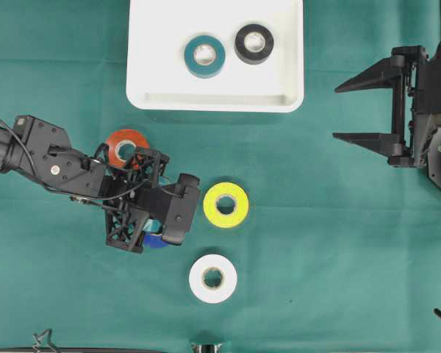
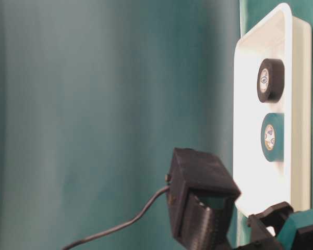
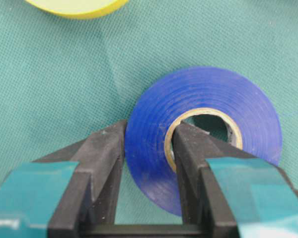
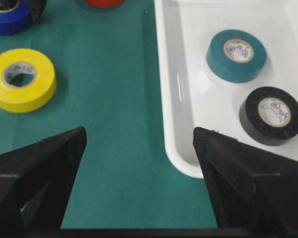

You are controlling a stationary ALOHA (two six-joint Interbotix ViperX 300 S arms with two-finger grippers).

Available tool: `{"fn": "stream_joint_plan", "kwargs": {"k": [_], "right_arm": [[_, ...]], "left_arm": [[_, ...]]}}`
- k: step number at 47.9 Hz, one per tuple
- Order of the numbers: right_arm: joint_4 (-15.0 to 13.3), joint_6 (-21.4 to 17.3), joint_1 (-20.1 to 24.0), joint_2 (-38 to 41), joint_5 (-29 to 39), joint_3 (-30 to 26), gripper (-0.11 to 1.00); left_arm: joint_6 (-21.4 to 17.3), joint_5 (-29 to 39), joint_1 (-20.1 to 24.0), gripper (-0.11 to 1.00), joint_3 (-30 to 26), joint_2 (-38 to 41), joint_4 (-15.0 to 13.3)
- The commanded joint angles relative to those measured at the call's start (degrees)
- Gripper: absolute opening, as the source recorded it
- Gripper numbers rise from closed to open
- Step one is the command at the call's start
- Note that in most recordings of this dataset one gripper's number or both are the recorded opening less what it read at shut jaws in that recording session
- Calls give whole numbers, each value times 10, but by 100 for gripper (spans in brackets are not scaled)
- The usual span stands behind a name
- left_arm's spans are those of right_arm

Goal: Pick up the tape from a random location and place it into the white case.
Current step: 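Lift the blue roll and carry it up toward the tray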

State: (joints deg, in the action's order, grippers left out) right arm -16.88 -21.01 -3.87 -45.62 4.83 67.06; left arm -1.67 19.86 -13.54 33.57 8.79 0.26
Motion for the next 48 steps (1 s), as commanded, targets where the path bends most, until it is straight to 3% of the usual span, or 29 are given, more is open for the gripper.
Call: {"fn": "stream_joint_plan", "kwargs": {"k": [1, 21, 48], "right_arm": [[-1, 0, 1, 2, -2, -16, 87], [-1, 0, 1, 1, 1, -18, 87], [-1, 0, 1, 1, 1, -20, 87]], "left_arm": [[1, 13, 0, 25, -16, -33, -2], [3, 116, -2, 25, -54, -138, -2], [1, 306, -2, 25, -176, -220, 2]]}}
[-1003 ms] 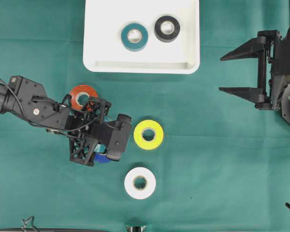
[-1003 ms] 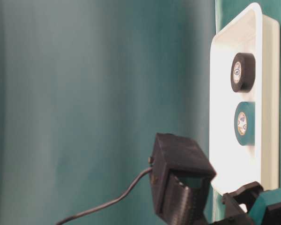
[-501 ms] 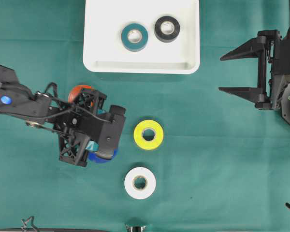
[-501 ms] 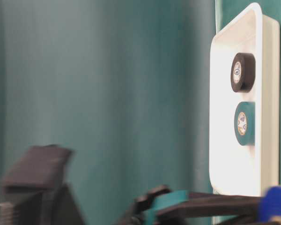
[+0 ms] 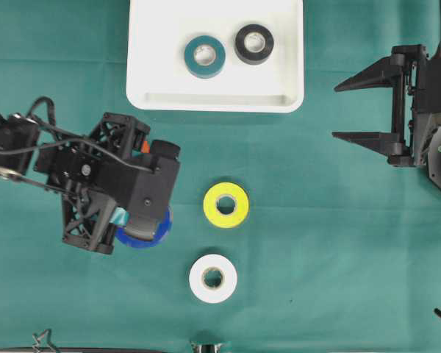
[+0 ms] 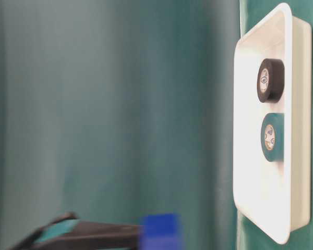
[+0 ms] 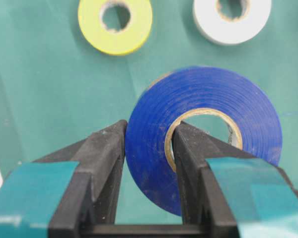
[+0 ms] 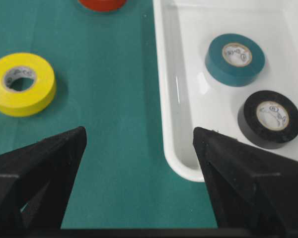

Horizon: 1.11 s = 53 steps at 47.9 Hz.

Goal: Pick up the tape from a random location and place it into the white case.
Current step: 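Lift the blue roll and carry it up toward the tray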

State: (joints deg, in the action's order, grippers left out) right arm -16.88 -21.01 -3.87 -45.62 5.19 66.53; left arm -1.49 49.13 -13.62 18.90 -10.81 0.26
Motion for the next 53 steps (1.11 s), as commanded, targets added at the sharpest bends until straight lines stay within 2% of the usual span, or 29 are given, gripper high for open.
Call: {"fn": "stream_joint_plan", "kwargs": {"k": [1, 11, 53], "right_arm": [[0, 0, 2, 1, -3, -15, 87], [-1, 0, 1, 1, -3, -16, 87], [-1, 1, 1, 1, 4, -16, 87]], "left_arm": [[-1, 17, -1, 25, -32, -25, 2], [-1, 33, -1, 25, -49, -32, 3], [-1, 33, 2, 25, -44, -35, 3]]}}
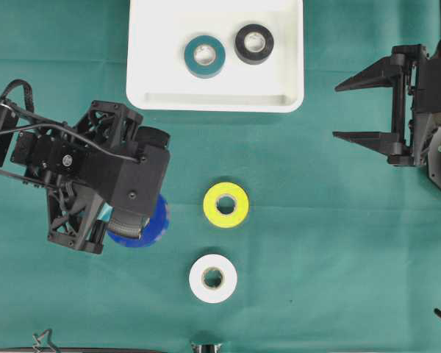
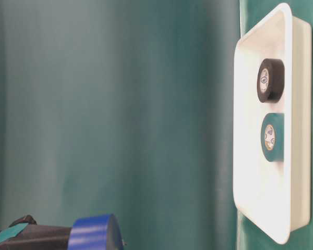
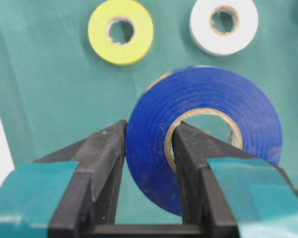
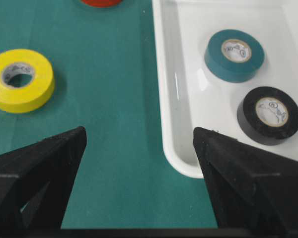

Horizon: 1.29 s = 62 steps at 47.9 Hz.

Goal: Pick up the tape from a random location and place it into the white case.
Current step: 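Lift the blue roll and carry it up toward the tray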

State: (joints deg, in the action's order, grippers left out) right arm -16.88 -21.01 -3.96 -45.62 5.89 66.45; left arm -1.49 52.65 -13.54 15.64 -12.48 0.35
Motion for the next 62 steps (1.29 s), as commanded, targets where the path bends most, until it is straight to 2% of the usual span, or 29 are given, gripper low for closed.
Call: {"fn": "stream_joint_plan", "kwargs": {"k": [1, 53, 62], "right_arm": [[-1, 1, 2, 1, -3, -14, 87], [-1, 1, 2, 1, 0, -14, 87], [0, 1, 2, 1, 0, -14, 87]], "left_arm": [[-1, -3, 1, 25, -11, -18, 2], [0, -2, 1, 25, -11, -18, 2], [-1, -6, 18, 25, -9, -18, 1]]}}
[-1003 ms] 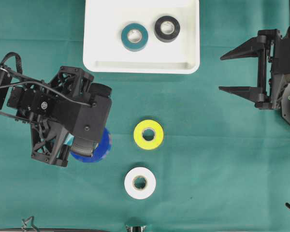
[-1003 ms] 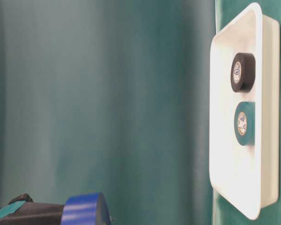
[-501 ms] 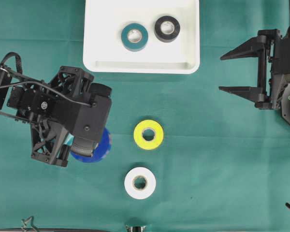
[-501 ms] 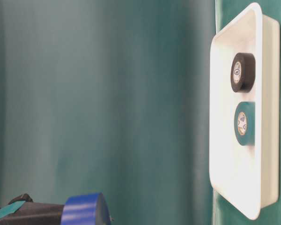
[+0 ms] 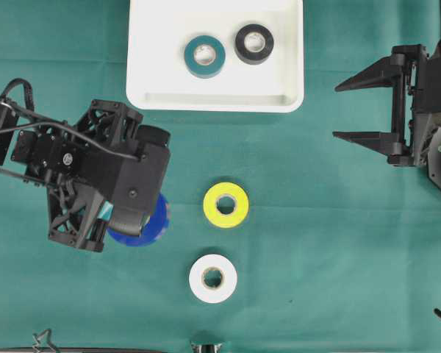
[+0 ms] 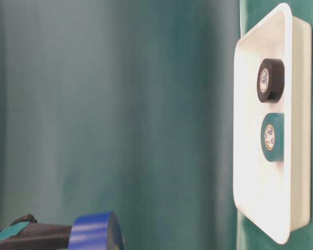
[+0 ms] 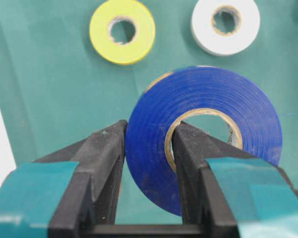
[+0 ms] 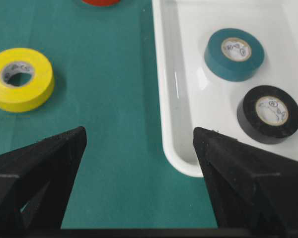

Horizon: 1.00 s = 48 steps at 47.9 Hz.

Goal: Pick up the tape from a random location and place it into the white case.
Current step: 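Lift the blue roll and carry it up toward the tray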

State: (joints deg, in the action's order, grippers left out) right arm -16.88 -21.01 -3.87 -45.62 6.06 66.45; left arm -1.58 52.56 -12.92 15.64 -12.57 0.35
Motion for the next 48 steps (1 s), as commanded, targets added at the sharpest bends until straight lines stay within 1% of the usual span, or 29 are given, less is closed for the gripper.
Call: {"fn": "stream_joint_plan", "kwargs": {"k": [1, 11, 28, 40, 48], "right_arm": [[0, 1, 1, 1, -3, -14, 87], [0, 1, 1, 2, -2, -14, 87], [-1, 1, 2, 1, -2, -14, 87], [-1, 1, 1, 1, 2, -14, 87], [-1, 1, 1, 1, 4, -14, 87]], "left_arm": [[0, -5, 16, 25, -8, -17, 2], [-1, -6, 83, 25, -1, -11, 2], [-4, -4, 228, 25, 10, -18, 2], [-4, -5, 313, 25, 11, -18, 2], [-4, -5, 357, 25, 15, -18, 2]]}}
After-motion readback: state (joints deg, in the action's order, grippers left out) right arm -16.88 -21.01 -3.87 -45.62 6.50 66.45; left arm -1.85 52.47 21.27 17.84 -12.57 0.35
